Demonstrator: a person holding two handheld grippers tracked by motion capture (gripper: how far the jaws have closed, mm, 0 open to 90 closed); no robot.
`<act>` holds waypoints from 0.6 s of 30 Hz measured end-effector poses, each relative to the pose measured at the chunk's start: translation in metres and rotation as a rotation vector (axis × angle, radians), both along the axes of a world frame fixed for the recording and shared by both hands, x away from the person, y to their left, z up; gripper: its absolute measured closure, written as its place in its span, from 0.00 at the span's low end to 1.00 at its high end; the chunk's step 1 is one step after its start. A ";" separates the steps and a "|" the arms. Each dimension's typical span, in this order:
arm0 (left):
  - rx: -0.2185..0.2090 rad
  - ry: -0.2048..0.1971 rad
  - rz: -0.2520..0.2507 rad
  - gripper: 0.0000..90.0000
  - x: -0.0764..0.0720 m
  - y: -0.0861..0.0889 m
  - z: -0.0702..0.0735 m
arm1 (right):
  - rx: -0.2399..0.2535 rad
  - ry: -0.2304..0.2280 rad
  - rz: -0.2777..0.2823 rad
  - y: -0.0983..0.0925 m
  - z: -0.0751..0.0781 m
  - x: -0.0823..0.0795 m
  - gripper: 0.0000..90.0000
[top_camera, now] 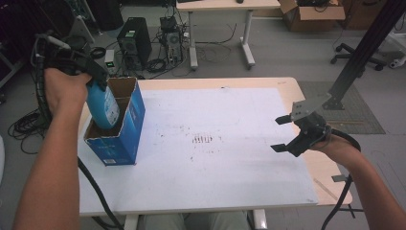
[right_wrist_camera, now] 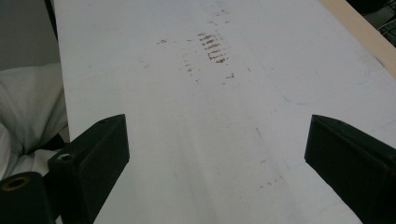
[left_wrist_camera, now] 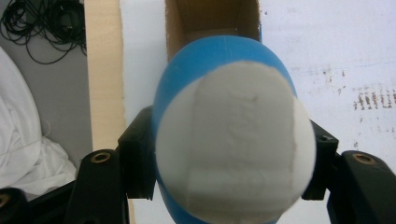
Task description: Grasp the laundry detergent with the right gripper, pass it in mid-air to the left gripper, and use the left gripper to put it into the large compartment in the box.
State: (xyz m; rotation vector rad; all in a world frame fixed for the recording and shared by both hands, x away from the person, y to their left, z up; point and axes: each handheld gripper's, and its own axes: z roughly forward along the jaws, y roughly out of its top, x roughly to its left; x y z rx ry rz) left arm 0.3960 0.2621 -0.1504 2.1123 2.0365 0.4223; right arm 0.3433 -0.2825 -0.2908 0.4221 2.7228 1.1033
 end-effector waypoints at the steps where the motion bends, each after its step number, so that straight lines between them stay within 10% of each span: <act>1: 0.000 0.004 0.001 0.42 0.000 0.001 -0.004 | -0.001 -0.002 -0.004 -0.001 0.000 -0.001 0.07; 18: 0.001 0.029 -0.032 0.42 0.005 0.002 -0.069 | 0.003 0.000 -0.025 -0.007 -0.002 -0.004 0.07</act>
